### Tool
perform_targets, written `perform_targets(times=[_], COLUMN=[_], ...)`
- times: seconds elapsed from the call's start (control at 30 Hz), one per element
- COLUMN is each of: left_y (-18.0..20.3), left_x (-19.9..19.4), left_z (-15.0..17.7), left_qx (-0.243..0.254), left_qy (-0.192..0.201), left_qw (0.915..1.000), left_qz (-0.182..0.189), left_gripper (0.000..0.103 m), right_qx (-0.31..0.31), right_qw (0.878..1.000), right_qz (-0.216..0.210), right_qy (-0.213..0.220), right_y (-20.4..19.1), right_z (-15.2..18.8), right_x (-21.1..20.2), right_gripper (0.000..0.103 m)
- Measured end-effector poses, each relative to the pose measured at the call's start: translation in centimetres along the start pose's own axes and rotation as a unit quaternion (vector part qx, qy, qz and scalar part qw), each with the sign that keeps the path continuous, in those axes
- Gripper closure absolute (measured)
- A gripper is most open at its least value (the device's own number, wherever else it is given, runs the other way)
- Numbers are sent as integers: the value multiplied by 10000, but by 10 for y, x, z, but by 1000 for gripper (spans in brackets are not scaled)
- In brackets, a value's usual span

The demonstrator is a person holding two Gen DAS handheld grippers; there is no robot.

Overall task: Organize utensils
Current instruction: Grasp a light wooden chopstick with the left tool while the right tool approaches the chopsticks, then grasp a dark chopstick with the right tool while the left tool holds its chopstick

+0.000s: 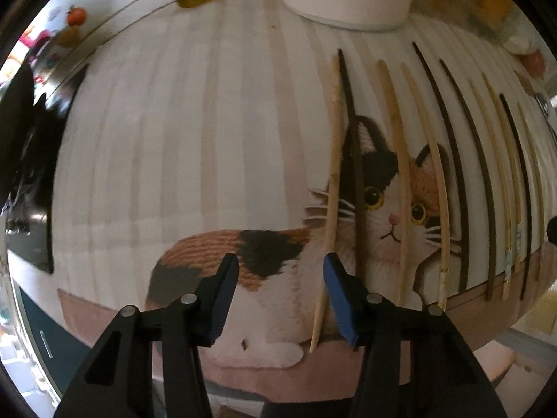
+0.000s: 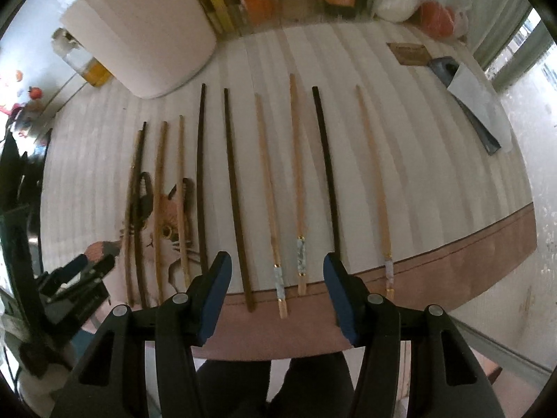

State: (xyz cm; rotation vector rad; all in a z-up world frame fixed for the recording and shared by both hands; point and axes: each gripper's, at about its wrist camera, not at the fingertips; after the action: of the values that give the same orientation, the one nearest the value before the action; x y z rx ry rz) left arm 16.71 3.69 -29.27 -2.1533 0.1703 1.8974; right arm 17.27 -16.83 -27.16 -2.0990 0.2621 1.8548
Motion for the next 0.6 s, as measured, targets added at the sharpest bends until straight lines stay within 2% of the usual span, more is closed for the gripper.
perform_targets(times=[0.03, 0.07, 0.1, 0.17, 0.23, 0.33, 0.47, 0.6], left_y=[1, 2, 3, 2, -3, -16, -58, -90], left_x=[0, 2, 4, 5, 6, 10, 11, 17], left_z=[-2, -4, -7, -11, -16, -17, -17, -8], left_qx=[37, 96, 160, 155, 177, 26, -502, -818], left_qy=[90, 123, 107, 170, 241, 306, 205, 127], left_qw=[9999, 9998, 9998, 9996, 9995, 9995, 9985, 9964], left_qz=[92, 103, 87, 174, 129, -13, -97, -168], left_gripper=[59, 66, 79, 90, 98, 98, 98, 98], right_qx=[16, 37, 51, 56, 59, 59, 36, -115], right_qw=[10000, 10000, 9999, 9999, 9998, 9998, 9999, 9995], right_qz=[30, 38, 35, 64, 72, 103, 53, -240], right_qy=[-20, -53, -84, -125, -157, -161, -145, -175], right_y=[-2, -4, -5, -9, -13, -19, -31, -63], right_z=[-1, -3, -3, -4, -5, -8, -13, -21], right_x=[3, 6, 8, 13, 15, 16, 17, 26], right_gripper=[46, 46, 46, 46, 46, 47, 47, 51])
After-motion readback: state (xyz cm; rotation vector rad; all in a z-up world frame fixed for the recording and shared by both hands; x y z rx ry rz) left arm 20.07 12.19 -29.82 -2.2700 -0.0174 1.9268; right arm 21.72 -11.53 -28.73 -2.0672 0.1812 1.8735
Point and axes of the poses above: each gripper's, at about its wrist camera, not at the fingertips, and x roughly the way its jaws point, y to its right, z to its underside, and after that the axes turned 1 degree about -z, right-handed
